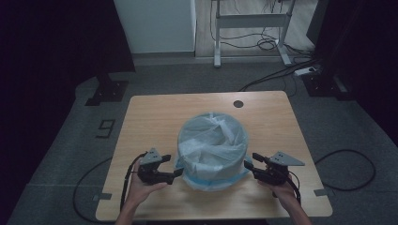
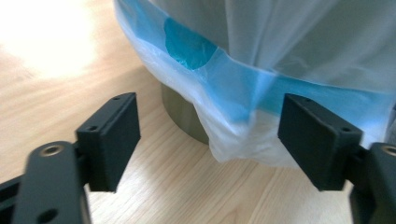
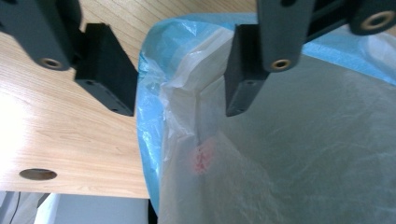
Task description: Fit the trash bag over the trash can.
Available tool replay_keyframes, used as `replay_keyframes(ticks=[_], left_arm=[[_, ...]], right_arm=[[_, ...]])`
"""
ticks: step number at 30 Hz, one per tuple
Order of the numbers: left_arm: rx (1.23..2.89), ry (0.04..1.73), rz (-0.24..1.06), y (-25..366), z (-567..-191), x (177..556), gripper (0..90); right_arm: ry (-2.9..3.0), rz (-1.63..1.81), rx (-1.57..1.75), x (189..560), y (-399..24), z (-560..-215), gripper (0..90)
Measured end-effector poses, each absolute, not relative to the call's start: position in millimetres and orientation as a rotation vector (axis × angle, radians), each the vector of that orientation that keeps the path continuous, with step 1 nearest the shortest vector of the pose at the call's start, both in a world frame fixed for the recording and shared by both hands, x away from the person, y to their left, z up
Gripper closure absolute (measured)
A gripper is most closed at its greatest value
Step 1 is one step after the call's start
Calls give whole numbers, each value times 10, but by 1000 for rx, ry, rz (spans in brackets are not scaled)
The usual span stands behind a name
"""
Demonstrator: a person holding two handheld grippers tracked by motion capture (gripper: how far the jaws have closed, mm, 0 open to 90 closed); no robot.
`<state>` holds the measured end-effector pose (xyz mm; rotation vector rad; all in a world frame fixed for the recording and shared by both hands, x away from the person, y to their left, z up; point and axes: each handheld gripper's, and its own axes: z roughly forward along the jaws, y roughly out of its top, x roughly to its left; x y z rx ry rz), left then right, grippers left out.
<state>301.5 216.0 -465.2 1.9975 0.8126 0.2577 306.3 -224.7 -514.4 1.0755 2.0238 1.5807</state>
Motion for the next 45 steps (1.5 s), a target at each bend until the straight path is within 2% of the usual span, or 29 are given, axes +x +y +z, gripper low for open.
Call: replay_keyframes(ticks=[3,10,25,36,45], left_arm=[[1962,805,266,2291,-4610,2971,169],[1884,723,304,2488,-4366,2946,188],[1878,515,319,2203,-3836,3139,208],[1885,405,191,1958,-3620,3481,238],[1901,387,145,1764,-3591,3606,245]], right_arm=[[2007,1595,1092,3038,-2281,-5140,377],[2028,1616,1114,3016,-2306,-5135,322],[2046,1624,1135,2761,-2503,-5252,300],[2063,1607,1134,2760,-2500,-5286,304],[2058,1604,1146,2774,-2522,-5304,304]])
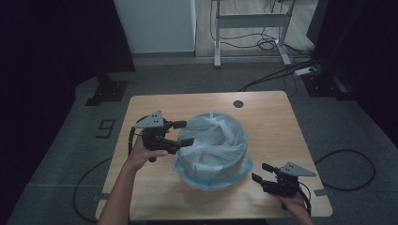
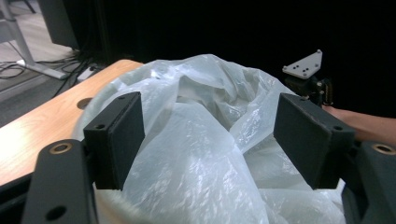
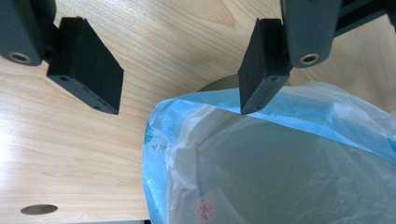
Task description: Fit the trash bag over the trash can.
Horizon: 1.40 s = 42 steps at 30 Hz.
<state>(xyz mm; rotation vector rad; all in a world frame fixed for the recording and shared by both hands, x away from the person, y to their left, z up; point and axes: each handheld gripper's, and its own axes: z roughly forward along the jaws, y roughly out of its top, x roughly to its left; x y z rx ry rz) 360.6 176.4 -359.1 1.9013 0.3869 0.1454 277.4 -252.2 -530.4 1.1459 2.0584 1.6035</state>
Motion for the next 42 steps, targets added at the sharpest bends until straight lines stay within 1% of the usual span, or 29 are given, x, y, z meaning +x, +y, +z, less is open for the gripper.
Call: replay_keyframes(ticks=[6,17,24,33,35,42], left_arm=[[1907,407,90,1664,-3613,3735,283],[1935,393,29,1444,-3509,4077,292],[2071,374,-4,1183,-3499,4244,323],[2298,452,-19,886,-3562,4353,464],[2345,451,-9,846,-3595,4351,469],[2429,473,21,771,-3663,4369,470]], right_arm=[[2073,1599,1137,2775,-2485,-5316,303],[2087,1600,1138,2794,-2499,-5332,303],[2085,1603,1142,2795,-2502,-5335,303],[2086,1598,1154,2792,-2491,-5337,308],[2089,1599,1152,2786,-2486,-5335,308],[2101,1593,1152,2789,-2470,-5343,308]])
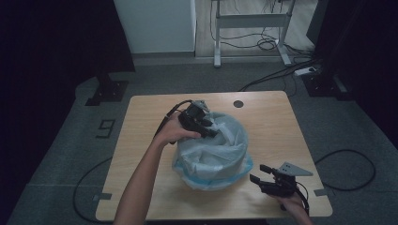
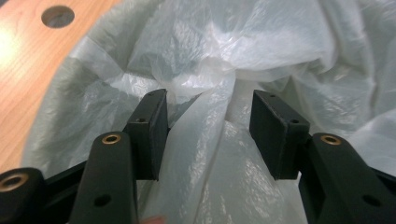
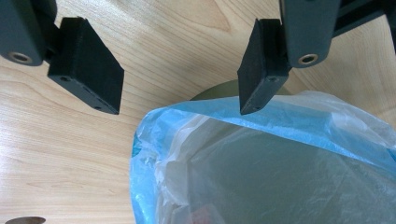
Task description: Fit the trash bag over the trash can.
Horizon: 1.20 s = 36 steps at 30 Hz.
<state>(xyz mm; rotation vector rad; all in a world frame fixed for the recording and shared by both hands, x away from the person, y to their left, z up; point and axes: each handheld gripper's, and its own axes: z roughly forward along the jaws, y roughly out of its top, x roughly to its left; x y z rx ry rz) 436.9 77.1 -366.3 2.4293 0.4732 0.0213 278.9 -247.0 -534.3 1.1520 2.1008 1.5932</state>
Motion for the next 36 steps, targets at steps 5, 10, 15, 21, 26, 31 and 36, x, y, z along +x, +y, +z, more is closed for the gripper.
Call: replay_keyframes(ticks=[5,10,15,21,26,31,36], left_arm=[[2440,482,47,767,-3653,4364,457],[2347,448,39,786,-3519,4327,445],[2294,403,53,693,-3362,4324,426],[2335,399,30,454,-3382,4353,436],[2407,417,33,269,-3463,4374,455],[2481,413,36,145,-3548,4360,466],[2543,400,57,80,-3606,4337,465]], right_arm=[[2108,1588,1149,2790,-2466,-5347,308],[2103,1591,1150,2789,-2474,-5345,309],[2107,1590,1146,2793,-2461,-5348,309],[2105,1594,1151,2788,-2478,-5345,318],[2108,1595,1163,2794,-2498,-5342,320],[2100,1603,1169,2794,-2505,-5335,320],[2110,1594,1166,2794,-2499,-5340,320]])
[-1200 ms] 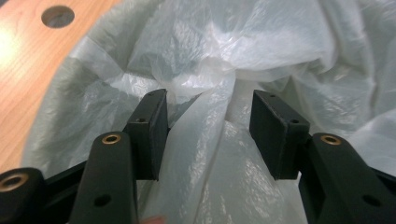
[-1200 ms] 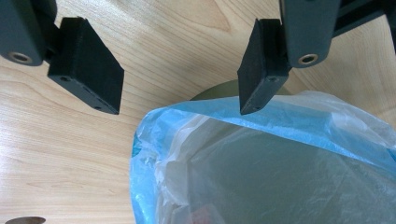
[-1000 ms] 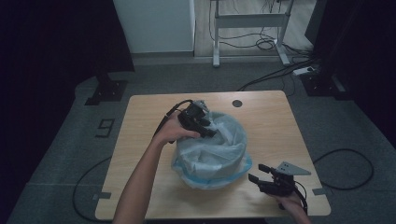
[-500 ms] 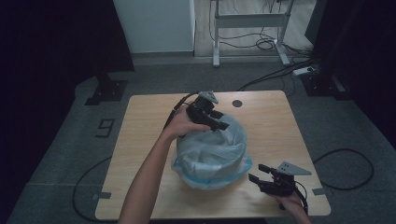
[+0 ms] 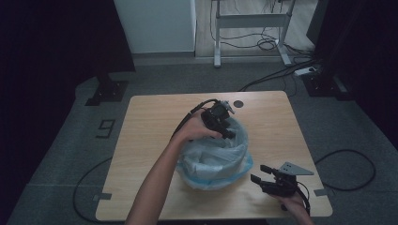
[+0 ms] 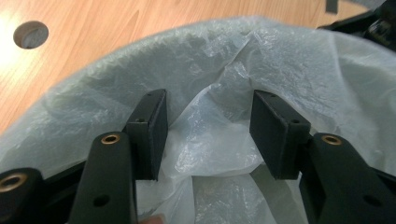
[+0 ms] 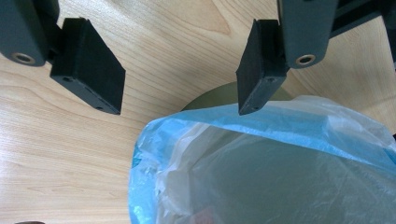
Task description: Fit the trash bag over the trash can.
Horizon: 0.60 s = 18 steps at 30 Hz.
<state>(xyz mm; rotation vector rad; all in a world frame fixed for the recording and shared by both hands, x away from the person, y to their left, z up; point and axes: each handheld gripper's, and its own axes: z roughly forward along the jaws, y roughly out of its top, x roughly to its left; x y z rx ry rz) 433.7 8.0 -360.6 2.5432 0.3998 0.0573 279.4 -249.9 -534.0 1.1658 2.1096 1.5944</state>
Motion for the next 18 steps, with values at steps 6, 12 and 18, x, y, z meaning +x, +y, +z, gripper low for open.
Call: replay_keyframes(ticks=[6,12,18], left_arm=[[2506,392,88,146,-3536,4306,426],[2397,391,107,452,-3300,4197,414],[2381,398,124,769,-3248,4027,414]], right_arm=[[2110,1592,1166,2794,-2496,-5343,320],[2112,1588,1165,2796,-2496,-5346,320],[2112,1583,1167,2792,-2483,-5346,320]])
